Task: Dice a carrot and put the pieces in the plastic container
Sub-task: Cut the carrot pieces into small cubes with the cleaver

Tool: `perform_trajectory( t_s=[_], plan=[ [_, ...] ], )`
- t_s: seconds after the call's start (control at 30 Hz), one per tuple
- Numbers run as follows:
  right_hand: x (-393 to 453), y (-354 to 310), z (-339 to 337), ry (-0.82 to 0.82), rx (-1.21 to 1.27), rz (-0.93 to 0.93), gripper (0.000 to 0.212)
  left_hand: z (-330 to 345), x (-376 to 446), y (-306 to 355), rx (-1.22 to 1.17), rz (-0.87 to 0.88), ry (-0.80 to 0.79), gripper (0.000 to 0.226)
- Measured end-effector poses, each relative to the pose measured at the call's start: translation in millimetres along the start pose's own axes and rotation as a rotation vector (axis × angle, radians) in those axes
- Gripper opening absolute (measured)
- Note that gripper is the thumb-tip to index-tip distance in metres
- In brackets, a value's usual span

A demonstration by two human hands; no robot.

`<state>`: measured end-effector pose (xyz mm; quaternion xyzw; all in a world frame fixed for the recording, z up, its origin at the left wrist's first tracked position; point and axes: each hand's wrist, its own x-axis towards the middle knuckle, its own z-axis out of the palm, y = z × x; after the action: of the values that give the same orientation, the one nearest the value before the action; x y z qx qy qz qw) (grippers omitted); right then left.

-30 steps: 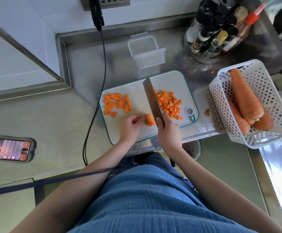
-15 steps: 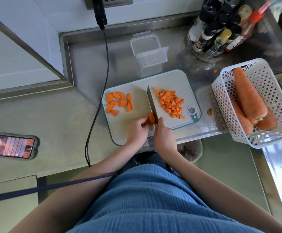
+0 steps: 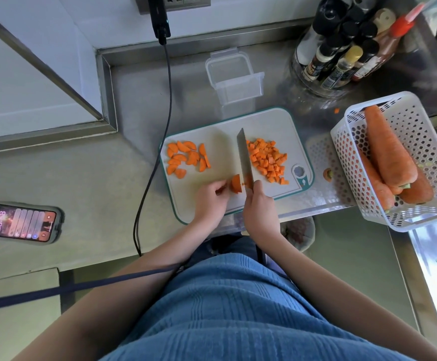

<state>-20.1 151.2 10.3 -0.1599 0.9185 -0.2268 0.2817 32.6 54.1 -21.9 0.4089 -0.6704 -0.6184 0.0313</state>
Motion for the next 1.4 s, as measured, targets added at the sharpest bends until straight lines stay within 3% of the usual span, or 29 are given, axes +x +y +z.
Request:
perform_trajectory(
  t_s=[0.13,0.37,0.87,1.3,1.4],
  plan=[
    [-2,-2,-11,0.030,0.118,-0.019,0.018,-4,9,-2,-0.016,-0.073,0.079,0.008],
    [-6,-10,-3,-0.021,0.117,-0.018,0.018,-3,19,2,-0.084,-0.189,0.114,0.016],
    [-3,-14,11,-0.022,-0.065,-0.016,0.007,-1,26,6,-0.115,-0.209,0.088,0.017],
    [2,-9,27,-0.077,-0.160,0.025,0.023,-7,22,5,-0.031,-0.192,0.116,0.018],
    [3,-5,27,-0.064,-0.133,0.022,0.015,-6,21,4,-0.038,-0.211,0.112,0.013]
  ],
)
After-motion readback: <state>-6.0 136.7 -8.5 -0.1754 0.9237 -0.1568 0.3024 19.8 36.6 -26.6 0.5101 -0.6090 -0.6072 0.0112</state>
